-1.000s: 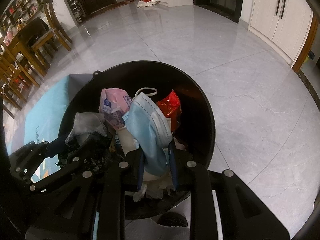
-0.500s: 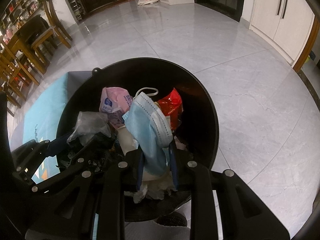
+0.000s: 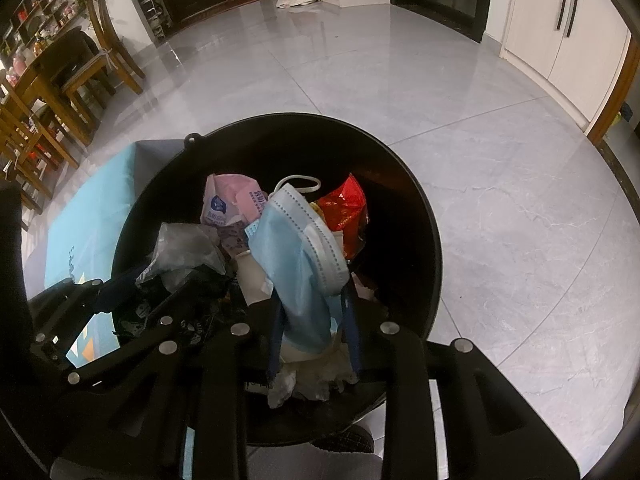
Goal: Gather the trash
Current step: 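Lower both tools into the bin and open them to release bag and mask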
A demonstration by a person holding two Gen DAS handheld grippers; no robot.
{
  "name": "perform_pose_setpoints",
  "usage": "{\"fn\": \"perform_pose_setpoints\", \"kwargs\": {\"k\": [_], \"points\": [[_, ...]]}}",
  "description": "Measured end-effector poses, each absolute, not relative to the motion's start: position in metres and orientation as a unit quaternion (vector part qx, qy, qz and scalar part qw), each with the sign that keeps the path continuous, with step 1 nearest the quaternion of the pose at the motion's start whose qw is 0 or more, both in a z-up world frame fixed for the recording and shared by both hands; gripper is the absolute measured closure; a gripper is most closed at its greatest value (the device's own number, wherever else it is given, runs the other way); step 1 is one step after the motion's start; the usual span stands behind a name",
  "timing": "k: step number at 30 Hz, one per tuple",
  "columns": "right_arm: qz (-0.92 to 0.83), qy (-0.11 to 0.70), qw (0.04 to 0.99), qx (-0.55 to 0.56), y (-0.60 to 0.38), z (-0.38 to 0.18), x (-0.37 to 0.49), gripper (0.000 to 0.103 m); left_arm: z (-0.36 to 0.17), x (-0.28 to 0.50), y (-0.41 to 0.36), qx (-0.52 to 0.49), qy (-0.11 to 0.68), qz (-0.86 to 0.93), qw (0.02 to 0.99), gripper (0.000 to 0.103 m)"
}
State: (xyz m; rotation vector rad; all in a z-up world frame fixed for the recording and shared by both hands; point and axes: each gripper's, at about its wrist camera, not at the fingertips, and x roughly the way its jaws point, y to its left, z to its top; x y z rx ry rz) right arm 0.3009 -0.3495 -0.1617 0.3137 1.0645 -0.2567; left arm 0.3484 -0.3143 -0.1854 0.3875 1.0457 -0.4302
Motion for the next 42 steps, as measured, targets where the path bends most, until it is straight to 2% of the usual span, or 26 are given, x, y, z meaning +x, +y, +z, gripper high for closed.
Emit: {"fn": "perform_pose_setpoints", "kwargs": {"k": [21,42], "points": [[-0.12,0.507,0.841,0.146,-0.347,-0.1596,0.3026,0.073,-0.1854,0.3525,-0.3173,0.19,0.498,-0.202,0.821,0.057],[-0.122,0.512,0.837,0.148,-0.3497,-0.1659,0.3043,0.062,-0.1901,0.3578,-0.3132,0.191,0.503,-0.207,0.817,0.048]]}}
